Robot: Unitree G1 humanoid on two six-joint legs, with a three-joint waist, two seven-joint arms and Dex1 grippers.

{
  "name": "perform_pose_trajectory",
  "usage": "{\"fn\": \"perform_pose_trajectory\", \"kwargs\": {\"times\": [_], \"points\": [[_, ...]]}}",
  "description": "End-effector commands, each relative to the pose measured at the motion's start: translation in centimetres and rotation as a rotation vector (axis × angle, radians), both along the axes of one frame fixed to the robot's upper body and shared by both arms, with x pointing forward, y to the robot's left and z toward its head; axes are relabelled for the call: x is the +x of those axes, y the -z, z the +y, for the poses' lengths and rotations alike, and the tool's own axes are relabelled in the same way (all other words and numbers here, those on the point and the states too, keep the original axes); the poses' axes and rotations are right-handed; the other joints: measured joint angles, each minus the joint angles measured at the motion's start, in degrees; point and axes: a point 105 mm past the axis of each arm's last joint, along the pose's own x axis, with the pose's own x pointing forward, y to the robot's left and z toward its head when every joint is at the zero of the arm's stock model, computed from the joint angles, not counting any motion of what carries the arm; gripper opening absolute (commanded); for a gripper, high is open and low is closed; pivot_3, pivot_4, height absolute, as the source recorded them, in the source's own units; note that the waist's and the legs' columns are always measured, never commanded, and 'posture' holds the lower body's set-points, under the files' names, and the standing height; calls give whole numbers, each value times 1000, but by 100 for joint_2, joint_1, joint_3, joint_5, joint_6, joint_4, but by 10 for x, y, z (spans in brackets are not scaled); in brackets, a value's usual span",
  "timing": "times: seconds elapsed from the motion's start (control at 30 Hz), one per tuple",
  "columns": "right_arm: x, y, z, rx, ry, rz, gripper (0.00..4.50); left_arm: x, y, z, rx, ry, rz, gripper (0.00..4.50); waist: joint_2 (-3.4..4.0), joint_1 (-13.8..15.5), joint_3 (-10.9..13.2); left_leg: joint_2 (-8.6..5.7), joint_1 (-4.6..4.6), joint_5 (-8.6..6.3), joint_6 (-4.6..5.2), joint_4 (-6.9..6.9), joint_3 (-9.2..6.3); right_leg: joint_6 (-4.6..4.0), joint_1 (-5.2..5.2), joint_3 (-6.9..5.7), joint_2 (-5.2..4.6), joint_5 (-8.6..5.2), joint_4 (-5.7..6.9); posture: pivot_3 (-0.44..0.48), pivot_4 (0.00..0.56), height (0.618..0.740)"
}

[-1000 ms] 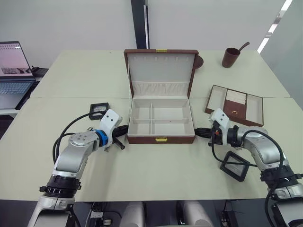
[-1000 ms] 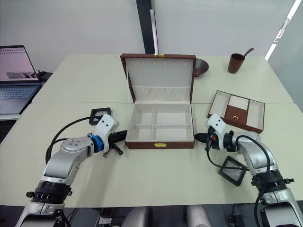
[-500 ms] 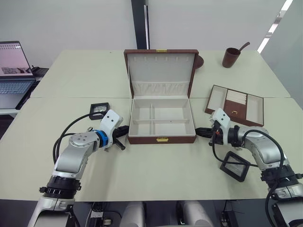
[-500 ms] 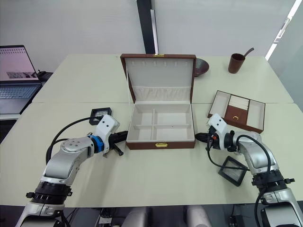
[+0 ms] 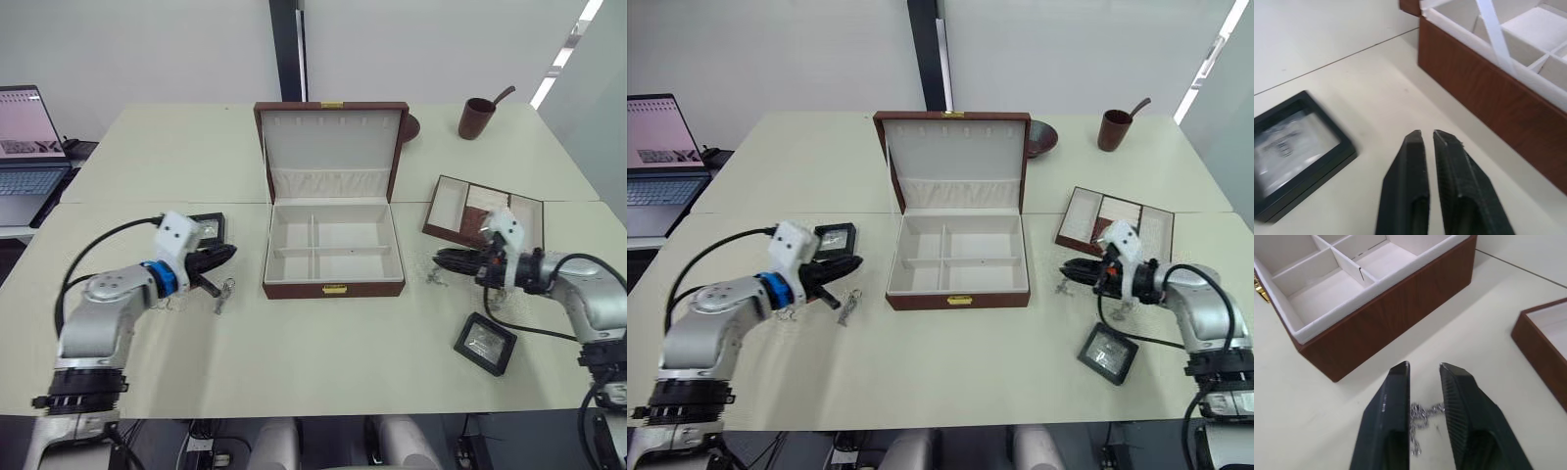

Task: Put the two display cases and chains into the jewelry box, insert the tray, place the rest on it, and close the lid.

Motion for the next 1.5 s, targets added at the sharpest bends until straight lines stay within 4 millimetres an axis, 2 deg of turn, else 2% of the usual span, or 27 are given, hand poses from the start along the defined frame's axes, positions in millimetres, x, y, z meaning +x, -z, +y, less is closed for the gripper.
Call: {"fn": "perform_pose_trajectory", "kwargs": {"times": [0.03, 0.1, 0.2, 0.27, 0.3, 0.37, 0.57, 0.77, 1.17, 1.3, 1.37, 1.5], "points": [[-11, -36, -39, 62, 68, -78, 2137, -20, -19, 50, 25, -86, -9, 1503, 1, -4, 1, 0, 0, 0, 0, -1, 0, -1, -1, 0, 0, -1, 0, 0, 150, 740], [-15, -47, -58, 105, 133, -97, 2663, -31, -17, 74, 65, -137, 22, 2101, 1, -19, 1, 1, 2, -1, 1, -2, 4, -2, -1, 1, 0, -1, -1, 0, 150, 740], [-31, -40, -109, 12, 258, -71, 3591, -58, -24, 132, 84, -306, 19, 3100, 1, -15, 0, 2, 11, -1, 1, -3, 9, -2, 3, 3, 0, -2, 0, 0, 150, 740], [-37, -37, -125, -20, 290, -61, 4305, -67, -26, 148, 99, -353, 17, 3720, -1, -16, 0, 2, 10, -3, 4, -7, 9, -7, 2, 0, 0, -6, -3, 0, 150, 740], [-40, -36, -129, -24, 294, -55, 4500, -70, -25, 151, 112, -362, 20, 4006, -1, -16, 0, 2, 10, -5, 8, -8, 10, -9, 1, 0, 0, -7, -5, 0, 150, 740], [-46, -28, -142, -72, 307, -23, 4500, -80, -19, 163, 135, -402, 40, 4475, 0, -16, 0, 3, 11, -5, 9, -6, 12, -9, 2, 2, -1, -7, -3, 0, 150, 740], [-49, -16, -156, -139, 321, 7, 4500, -95, -15, 182, 161, -466, 57, 4475, 1, -23, 0, 5, 16, -6, 9, -8, 20, -8, 1, 5, 1, -7, -1, 0, 150, 740], [-43, -8, -151, -147, 304, 9, 4500, -102, -11, 192, 186, -501, 65, 4475, 1, -32, 0, 9, 16, -6, 9, -9, 19, -9, 0, 6, 1, -7, 1, 0, 150, 740], [-41, -6, -147, -133, 288, 19, 4500, -93, -11, 189, 176, -482, 45, 4475, 1, -26, 0, 7, 15, -6, 9, -8, 18, -8, 1, 5, -1, -7, 2, 0, 150, 740], [-40, -12, -141, -88, 266, 8, 4500, -87, -12, 185, 139, -467, 33, 4475, 1, -25, 0, 6, 15, -6, 9, -8, 17, -9, 1, 4, 0, -6, 2, 0, 150, 740], [-37, -24, -127, -41, 211, -21, 4500, -82, -13, 180, 112, -449, 22, 4475, 1, -23, 0, 7, 15, -6, 9, -8, 17, -8, 1, 5, 0, -6, 3, 0, 150, 740], [-36, -63, -67, 59, -6, -113, 4500, -71, -13, 166, 52, -416, -4, 4475, 8, -67, -2, 12, 16, -6, 9, -8, 17, -8, 0, 5, 1, -6, 10, 0, 150, 740]]}}
